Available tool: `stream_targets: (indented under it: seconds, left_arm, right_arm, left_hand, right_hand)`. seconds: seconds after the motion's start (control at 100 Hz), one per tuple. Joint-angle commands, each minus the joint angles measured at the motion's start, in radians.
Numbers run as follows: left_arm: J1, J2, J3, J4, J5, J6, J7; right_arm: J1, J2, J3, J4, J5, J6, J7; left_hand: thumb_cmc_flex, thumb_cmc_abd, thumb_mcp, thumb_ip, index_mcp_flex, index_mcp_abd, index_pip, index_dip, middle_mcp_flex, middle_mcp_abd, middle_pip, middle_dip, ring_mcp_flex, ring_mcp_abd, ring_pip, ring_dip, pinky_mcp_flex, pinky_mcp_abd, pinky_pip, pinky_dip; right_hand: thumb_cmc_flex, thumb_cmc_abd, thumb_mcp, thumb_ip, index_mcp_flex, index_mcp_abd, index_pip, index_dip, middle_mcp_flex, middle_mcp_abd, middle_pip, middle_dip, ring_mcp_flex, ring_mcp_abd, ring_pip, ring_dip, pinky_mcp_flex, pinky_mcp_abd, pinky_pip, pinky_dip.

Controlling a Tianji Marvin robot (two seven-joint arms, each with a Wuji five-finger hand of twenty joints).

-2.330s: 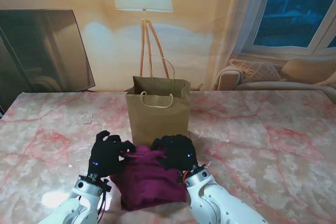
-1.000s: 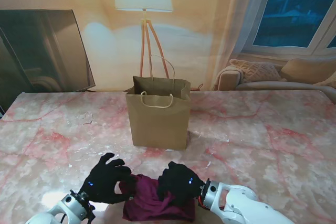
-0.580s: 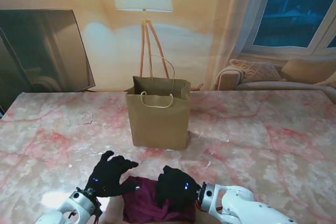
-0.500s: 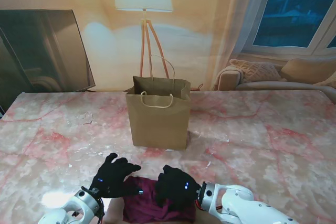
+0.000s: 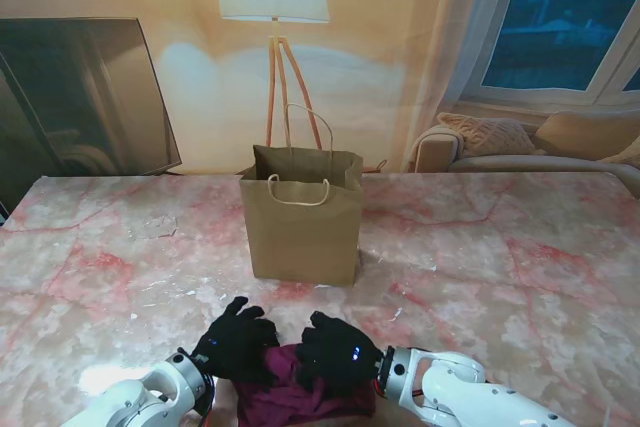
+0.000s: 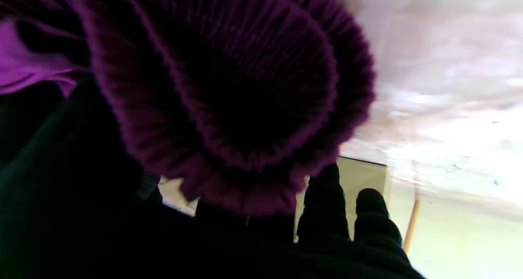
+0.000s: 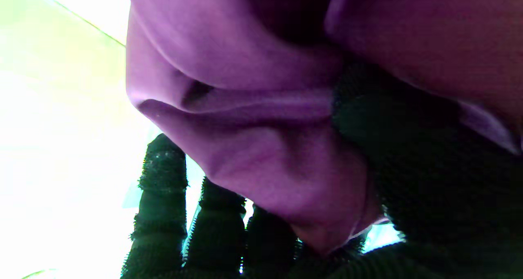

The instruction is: Fold the socks and the shorts into the kraft paper bag

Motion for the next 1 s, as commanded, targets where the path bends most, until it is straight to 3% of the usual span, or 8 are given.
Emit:
stream_targets:
  seconds: [0.0,0.14,0.24,0.34,0.41,0.47,0.74,0.99]
  left_arm:
    - [-0.007,0.003,0.016,0.019,0.008,-0.01,-0.006]
    - [-0.021,0.002,0.032,0.034,-0.015,-0.021,-0.01]
    - [-0.027,-0.004,0.033,0.05,-0.042,-0.033,0.011]
    - [-0.027,-0.012,0.032,0.061,-0.078,-0.038,0.033]
    - [-0.026,-0.018,0.03,0.068,-0.088,-0.039,0.061]
    - [-0.024,-0.024,0.027,0.078,-0.094,-0.046,0.095]
    - [0.019,-0.042,-0.017,0.069,-0.063,-0.041,0.24]
    - [0.125,-0.055,-0.129,-0.053,-0.027,-0.027,0.324]
  right_arm:
    - [-0.008,0.007,0.0,-0.008,-0.008,0.003,-0.002]
    - [-0.019,0.006,0.013,-0.012,-0.012,0.007,-0.002]
    - [-0.039,0.006,0.04,-0.025,-0.019,0.004,-0.002]
    - [-0.071,0.004,0.086,-0.048,-0.027,-0.015,0.013]
    - [-0.096,0.004,0.122,-0.069,-0.038,-0.029,0.029]
    - [-0.121,0.004,0.158,-0.088,-0.044,-0.043,0.041]
    - [-0.259,-0.014,0.353,-0.18,-0.051,-0.093,0.091]
    - [-0.363,-0.042,0.515,-0.25,-0.015,-0.094,0.154]
  left_hand:
    - [0.053,-0.089,0.114,-0.058,0.051,-0.136,0.184,0.122,0.024,-0.007,0.009,0.002,-0.006,0.0,0.012,0.005,-0.003,-0.025,-0.002,0.01]
    - [0.198,-0.108,0.199,-0.033,0.035,-0.334,0.4,0.335,0.213,-0.048,0.036,-0.018,0.12,-0.023,0.067,0.002,-0.001,-0.049,0.049,0.089]
    - [0.184,-0.07,0.388,-0.022,-0.02,-0.345,0.507,0.497,0.374,-0.064,0.069,-0.042,0.285,-0.05,0.115,-0.006,0.024,-0.067,0.176,0.1]
    - [0.242,-0.098,0.454,-0.027,-0.022,-0.349,0.635,0.644,0.569,-0.105,0.015,0.093,0.455,-0.061,0.175,-0.001,0.045,-0.066,0.433,0.058]
    - [0.307,-0.139,0.46,-0.028,-0.007,-0.36,0.693,0.696,0.656,-0.119,-0.018,0.121,0.555,-0.054,0.202,-0.006,0.097,-0.049,0.569,0.04]
    - [0.343,-0.144,0.456,-0.03,-0.001,-0.336,0.707,0.725,0.673,-0.145,-0.014,0.203,0.656,-0.044,0.232,0.082,0.199,0.002,0.674,0.027]
    - [0.373,-0.157,0.467,-0.036,0.024,-0.305,0.718,0.747,0.654,-0.186,0.028,0.379,0.843,-0.021,0.357,0.088,0.516,0.083,1.012,0.023]
    - [0.383,-0.165,0.476,-0.031,0.034,-0.294,0.718,0.752,0.649,-0.183,0.039,0.406,0.906,-0.018,0.408,0.089,0.653,0.103,1.091,-0.006]
  right_hand:
    - [0.005,0.034,0.036,0.011,0.04,-0.073,0.049,0.003,-0.024,-0.029,0.009,0.004,-0.019,-0.024,0.036,0.034,-0.006,-0.009,0.0,0.049]
    - [0.008,0.03,0.036,0.012,0.035,-0.059,0.052,0.005,-0.023,-0.027,0.008,0.002,-0.016,-0.025,0.038,0.034,0.002,-0.012,0.005,0.051]
    - [-0.001,0.02,0.042,0.007,-0.021,0.015,0.037,0.006,-0.034,-0.021,-0.008,-0.016,-0.02,-0.023,0.031,0.03,0.011,-0.018,0.004,0.048]
    - [-0.054,0.004,0.031,-0.007,-0.129,0.135,-0.077,0.06,-0.087,-0.009,-0.024,-0.112,-0.041,-0.021,-0.002,0.01,0.004,-0.019,-0.007,0.04]
    - [-0.137,0.023,0.036,0.075,-0.158,0.217,-0.217,0.146,-0.11,0.002,-0.057,-0.172,-0.052,-0.022,-0.045,-0.027,-0.006,-0.016,-0.025,0.034]
    - [-0.189,0.035,0.03,0.161,-0.196,0.258,-0.293,0.231,-0.128,0.013,-0.086,-0.206,-0.059,-0.021,-0.078,-0.056,-0.013,-0.013,-0.044,0.027]
    - [-0.284,0.058,-0.027,0.155,-0.335,0.355,-0.373,0.199,-0.185,0.05,-0.174,-0.317,-0.076,-0.009,-0.223,-0.174,-0.029,-0.004,-0.108,0.0]
    - [-0.31,0.144,-0.089,0.169,-0.406,0.398,-0.399,0.162,-0.174,0.075,-0.303,-0.486,-0.019,0.005,-0.484,-0.417,-0.07,0.002,-0.321,-0.191]
